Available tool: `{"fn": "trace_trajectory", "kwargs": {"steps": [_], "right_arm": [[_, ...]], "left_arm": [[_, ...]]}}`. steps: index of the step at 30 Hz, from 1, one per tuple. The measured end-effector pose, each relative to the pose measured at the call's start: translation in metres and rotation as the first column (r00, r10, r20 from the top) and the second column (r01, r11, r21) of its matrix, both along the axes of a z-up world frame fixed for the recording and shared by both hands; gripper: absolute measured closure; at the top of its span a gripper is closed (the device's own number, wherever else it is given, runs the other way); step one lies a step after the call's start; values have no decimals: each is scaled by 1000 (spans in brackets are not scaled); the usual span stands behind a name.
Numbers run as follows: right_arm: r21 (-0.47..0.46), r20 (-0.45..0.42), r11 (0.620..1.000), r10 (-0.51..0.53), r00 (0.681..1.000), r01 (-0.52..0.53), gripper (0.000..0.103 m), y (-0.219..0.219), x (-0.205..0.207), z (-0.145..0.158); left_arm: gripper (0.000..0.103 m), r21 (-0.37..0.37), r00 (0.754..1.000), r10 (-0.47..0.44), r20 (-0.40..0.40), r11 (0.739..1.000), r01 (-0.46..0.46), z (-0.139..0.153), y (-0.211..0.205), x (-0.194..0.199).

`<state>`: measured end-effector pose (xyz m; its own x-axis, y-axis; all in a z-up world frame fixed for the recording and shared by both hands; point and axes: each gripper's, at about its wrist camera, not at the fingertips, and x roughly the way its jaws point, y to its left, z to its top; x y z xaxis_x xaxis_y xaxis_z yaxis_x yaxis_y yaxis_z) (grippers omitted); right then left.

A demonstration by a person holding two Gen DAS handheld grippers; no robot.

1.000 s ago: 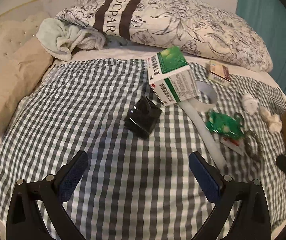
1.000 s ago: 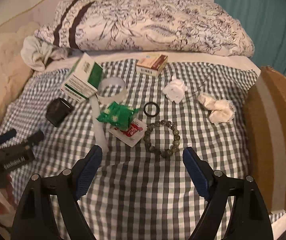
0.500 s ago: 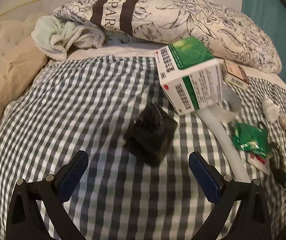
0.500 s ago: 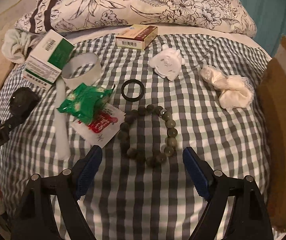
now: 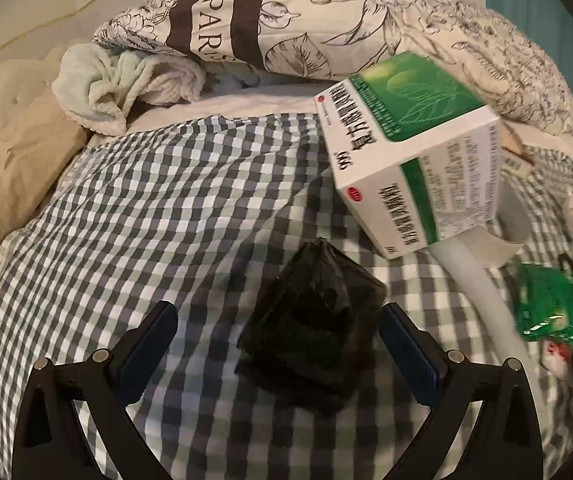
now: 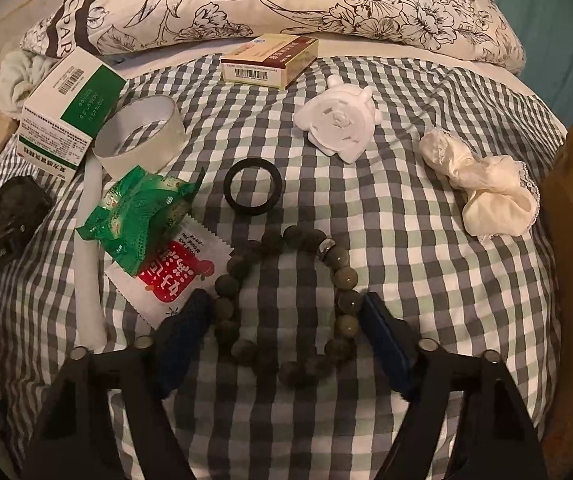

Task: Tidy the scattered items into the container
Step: 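Grasp the black pouch with the left tool while the right tool grasps the bead bracelet, then carry the black pouch and bead bracelet in both tools over the box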

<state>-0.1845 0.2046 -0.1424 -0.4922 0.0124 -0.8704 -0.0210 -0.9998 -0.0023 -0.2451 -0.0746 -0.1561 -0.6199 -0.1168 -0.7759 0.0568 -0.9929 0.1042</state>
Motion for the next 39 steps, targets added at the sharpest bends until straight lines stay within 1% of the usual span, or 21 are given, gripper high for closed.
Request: {"fn": "trace_trajectory", "kwargs": {"steps": [1,2,4,6,7,9,14,16,17,19,25,28,29,33,37,39], "right_arm": [[0,-1,1000,2,1000,-2,32,0,0,0],[3,-2,1000,3,1000,-3,36,0,0,0],[5,-3,1000,4,1000,-4,46,1,2,0],[-8,-3,1000,9,1000,-9,63,3,5,2],[-11,-3,1000,10,1000,-10,66,5,6,3],[-21,-4,1000,12,1000,-12,77,6,9,5],[-40,-10,999,23,1000,-24,82,7,18,10],[-39,-12,999,28,1000,-29,90,6,22,14],[-43,-17,999,28,999,-29,91,6,25,17],[-52,-22,998,30,999,-31,91,6,30,23],[-48,-56,998,34,998,-37,92,4,53,48],[-54,-75,998,28,997,-32,92,3,67,63],[-52,-81,998,26,996,-31,92,3,71,69],[-50,-104,998,26,994,-32,92,3,91,89],[-57,-115,998,31,993,-38,92,0,110,101],[-56,-119,997,37,992,-44,92,-2,119,106]], "left_arm": [[14,6,1000,-1,4,1000,1,-2,-1,-1],[30,22,1000,-8,11,1000,7,-4,-2,-2],[44,44,1000,-20,8,999,20,-4,-1,1],[46,32,1000,-29,-2,999,29,-1,1,4],[47,29,999,-34,-4,999,34,-1,2,5],[48,18,999,-31,-9,999,32,1,2,9],[48,27,1000,-18,-15,999,18,12,-4,26],[48,30,999,-29,-33,999,30,21,-4,36],[48,32,999,-38,-38,999,39,26,-4,42],[48,34,998,-52,-39,998,53,36,-1,53],[48,59,997,-54,-51,997,57,64,8,87],[48,5,994,-85,-64,996,85,76,24,107],[48,3,993,-98,-65,995,99,81,29,113],[48,23,991,-119,-64,992,121,96,44,136],[48,49,992,-119,-49,991,121,107,54,152],[48,49,991,-125,-42,991,127,112,61,161]]}}
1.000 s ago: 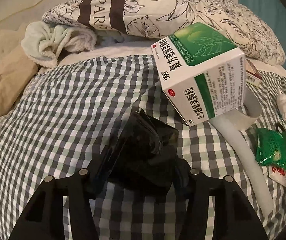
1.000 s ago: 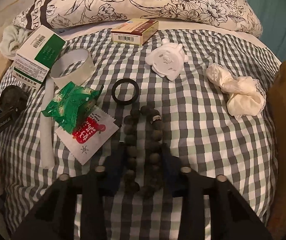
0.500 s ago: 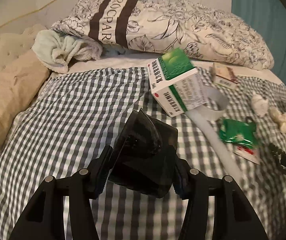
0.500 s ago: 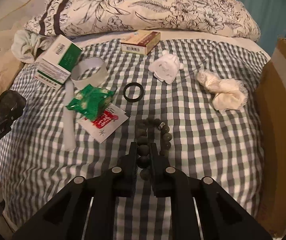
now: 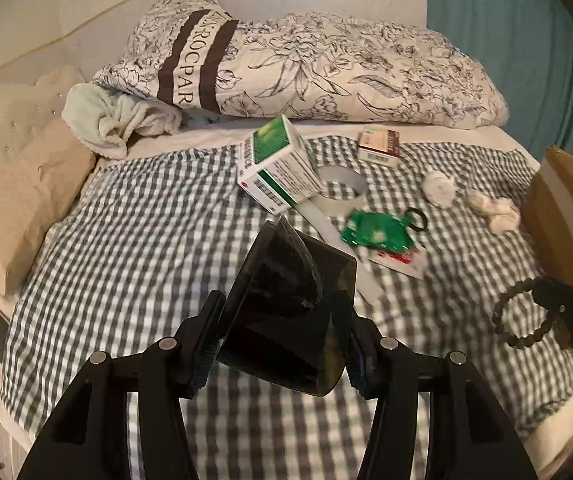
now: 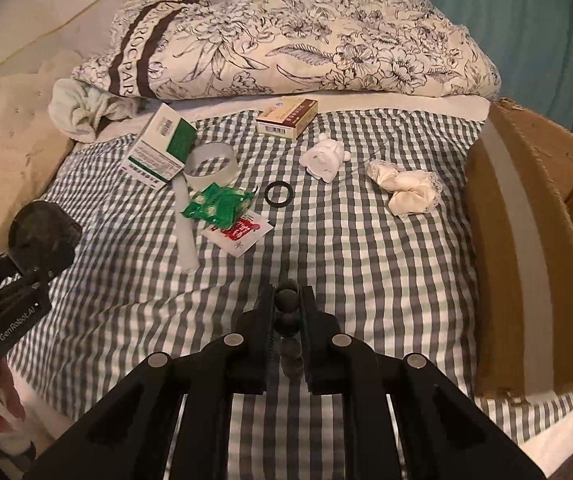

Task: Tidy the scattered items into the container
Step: 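Carry the black pouch and bead bracelet in both tools over the box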

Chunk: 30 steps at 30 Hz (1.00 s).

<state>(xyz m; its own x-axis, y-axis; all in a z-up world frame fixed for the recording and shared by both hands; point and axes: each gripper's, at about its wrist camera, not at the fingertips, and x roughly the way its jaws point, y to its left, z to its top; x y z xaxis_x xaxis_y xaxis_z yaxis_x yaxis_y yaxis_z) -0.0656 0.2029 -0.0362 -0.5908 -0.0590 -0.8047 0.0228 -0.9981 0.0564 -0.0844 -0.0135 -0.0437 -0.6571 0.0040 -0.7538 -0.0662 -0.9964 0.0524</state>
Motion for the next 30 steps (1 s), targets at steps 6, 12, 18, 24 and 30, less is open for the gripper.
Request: {"fn": "trace_trajectory", "kwargs": {"steps": [6,12,18,24,30], "right_arm": [[-1,-23,1000,11,1000,-11,92,3,23,18],[-14,-45,1000,-3,999,3,92,19,36,33],[-14,-60,1000,-26,998,25,92,39,42,46],[0,-104,999,-49,993,49,92,61,46,72],[17,-160,997,-71,985,75,92,87,52,110]], "left_arm": [[48,-10,999,-34,0,999,34,13,25,19],[48,-25,997,-80,-8,996,80,25,53,27],[48,-15,993,-121,-10,993,121,35,85,28],[48,-2,982,-186,-23,983,186,52,127,27],[48,-1,965,-255,-55,967,256,78,176,24]]}}
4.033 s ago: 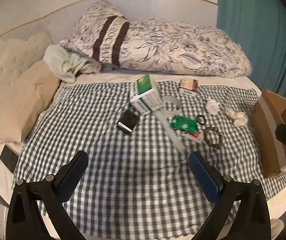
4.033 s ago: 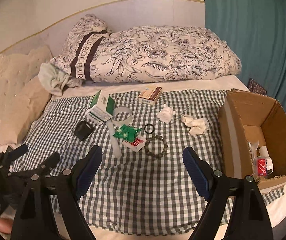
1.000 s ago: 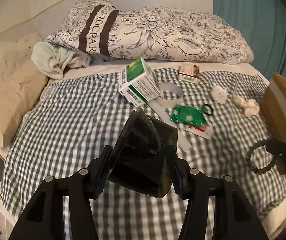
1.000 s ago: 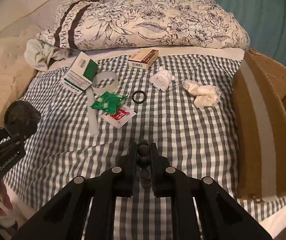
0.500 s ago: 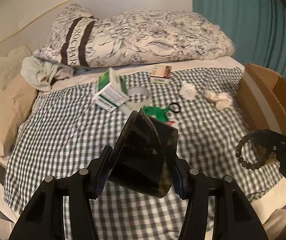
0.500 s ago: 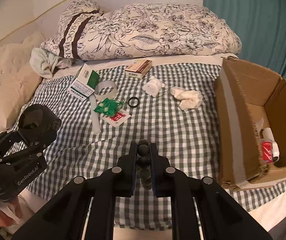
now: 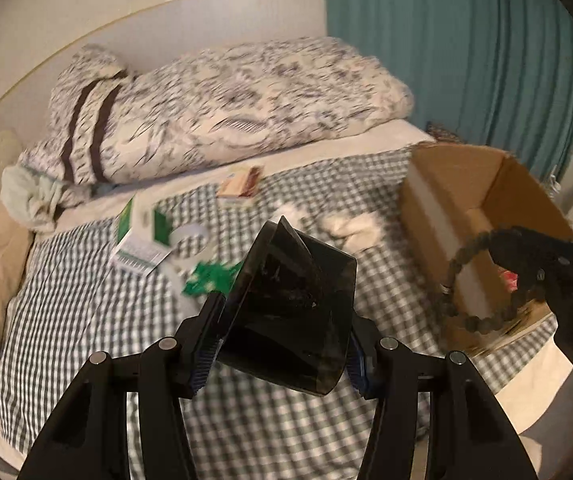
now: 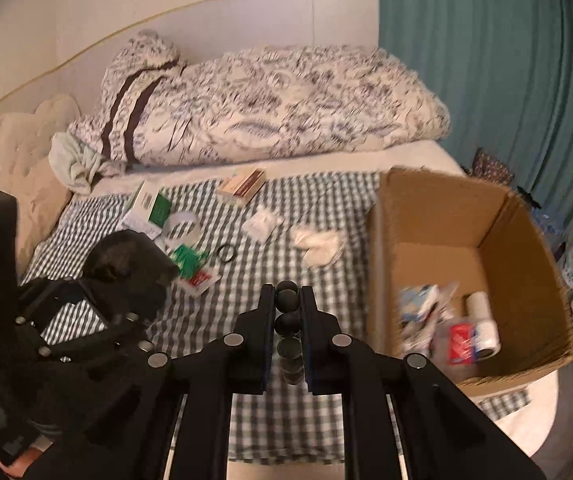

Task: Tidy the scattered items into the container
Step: 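Carry the black pouch and bead bracelet in both tools over the box, then open both tools to drop the black pouch and bracelet into the box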

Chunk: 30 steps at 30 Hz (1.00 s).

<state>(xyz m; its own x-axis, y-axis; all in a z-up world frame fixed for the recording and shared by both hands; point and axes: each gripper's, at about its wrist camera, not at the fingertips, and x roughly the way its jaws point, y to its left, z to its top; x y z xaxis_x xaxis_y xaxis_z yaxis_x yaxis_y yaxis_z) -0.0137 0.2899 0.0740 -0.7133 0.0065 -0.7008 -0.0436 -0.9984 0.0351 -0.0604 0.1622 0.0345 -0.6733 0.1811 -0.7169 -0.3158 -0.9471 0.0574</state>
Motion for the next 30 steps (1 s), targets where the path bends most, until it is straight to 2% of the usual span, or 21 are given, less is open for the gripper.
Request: {"fn": "trace_trajectory", "kwargs": {"steps": [8,14,18,22,30], "right_arm": [[31,-48,997,-74,996,76,92,51,5,40],[32,-35,989,-144,989,146,92,102,6,44],[28,-15,982,-188,982,188,92,135,8,37],[12,21,974,-226,974,226,92,167,8,20],[-17,73,965,-260,963,262,92,202,7,-11]], "left_arm": [[48,8,995,-95,-23,995,95,25,68,0],[48,30,983,-182,-21,983,182,30,127,3],[48,30,973,-229,-10,973,229,25,161,6],[48,9,966,-256,23,967,256,7,191,7],[48,-21,963,-258,77,965,260,-24,216,3]]}}
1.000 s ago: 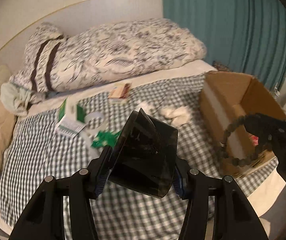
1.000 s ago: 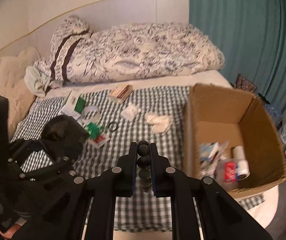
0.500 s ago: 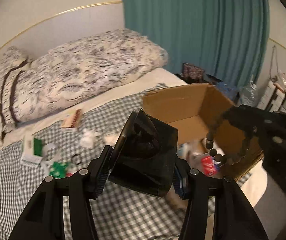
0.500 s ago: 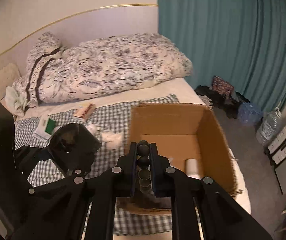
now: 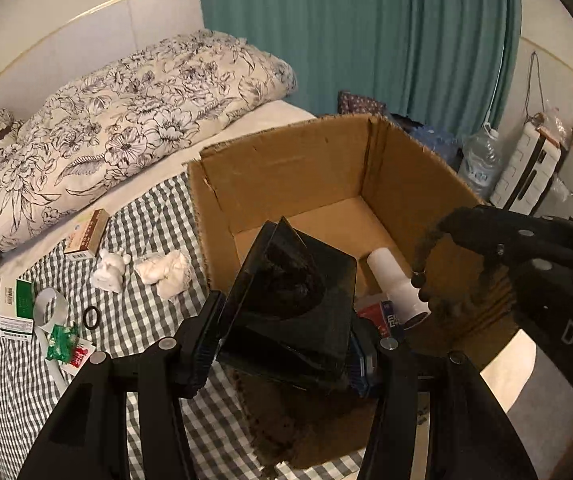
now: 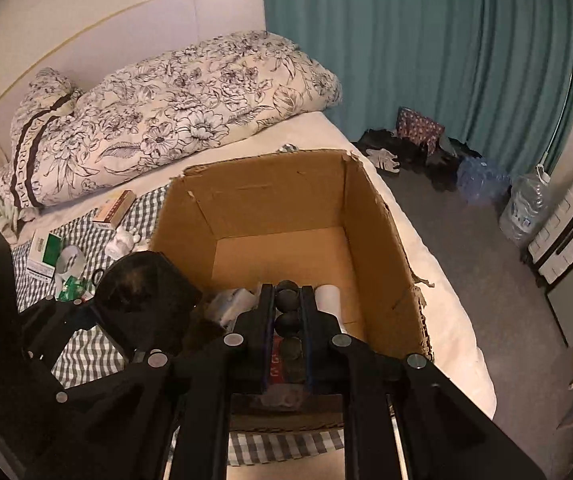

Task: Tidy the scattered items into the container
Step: 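Open both tools to drop the black pouch and bracelet into the box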

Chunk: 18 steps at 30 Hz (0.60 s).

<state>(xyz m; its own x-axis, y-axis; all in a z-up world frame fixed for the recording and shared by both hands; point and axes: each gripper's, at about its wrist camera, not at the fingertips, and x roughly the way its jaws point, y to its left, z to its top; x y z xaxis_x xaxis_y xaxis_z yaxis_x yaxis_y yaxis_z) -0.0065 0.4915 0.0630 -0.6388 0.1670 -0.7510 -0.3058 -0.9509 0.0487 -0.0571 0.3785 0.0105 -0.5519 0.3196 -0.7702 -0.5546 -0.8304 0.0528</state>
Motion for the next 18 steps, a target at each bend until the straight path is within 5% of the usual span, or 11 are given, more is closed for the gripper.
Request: {"fn": "trace_trajectory", "kwargs": {"steps": [4,7,8,9,10,18], "right_arm": [[2,3,1000,-6,1000,6,92,4,-2,-7],[-21,-18,1000,-11,1000,11,88,7,-1,-6],[-29,-28,1000,-14,1000,13,65,7,-1,-5],[-35,-37,999,-22,999,21,26,8,0,-3],[-30,-40,999,-32,999,31,14,7,0,-1],[19,-90,999,-38,995,40,13,-6,7,14]], "left_arm": [[44,-21,1000,-11,-3,1000,11,-3,4,3],[6,-8,999,-34,-19,999,34,2,5,6],[2,-5,999,-35,-39,999,35,5,4,8],[2,-2,998,-36,-58,999,36,8,3,10],[1,-4,997,-36,-68,999,36,10,2,11],[1,16,997,-8,-72,1000,9,21,-14,8]]}}
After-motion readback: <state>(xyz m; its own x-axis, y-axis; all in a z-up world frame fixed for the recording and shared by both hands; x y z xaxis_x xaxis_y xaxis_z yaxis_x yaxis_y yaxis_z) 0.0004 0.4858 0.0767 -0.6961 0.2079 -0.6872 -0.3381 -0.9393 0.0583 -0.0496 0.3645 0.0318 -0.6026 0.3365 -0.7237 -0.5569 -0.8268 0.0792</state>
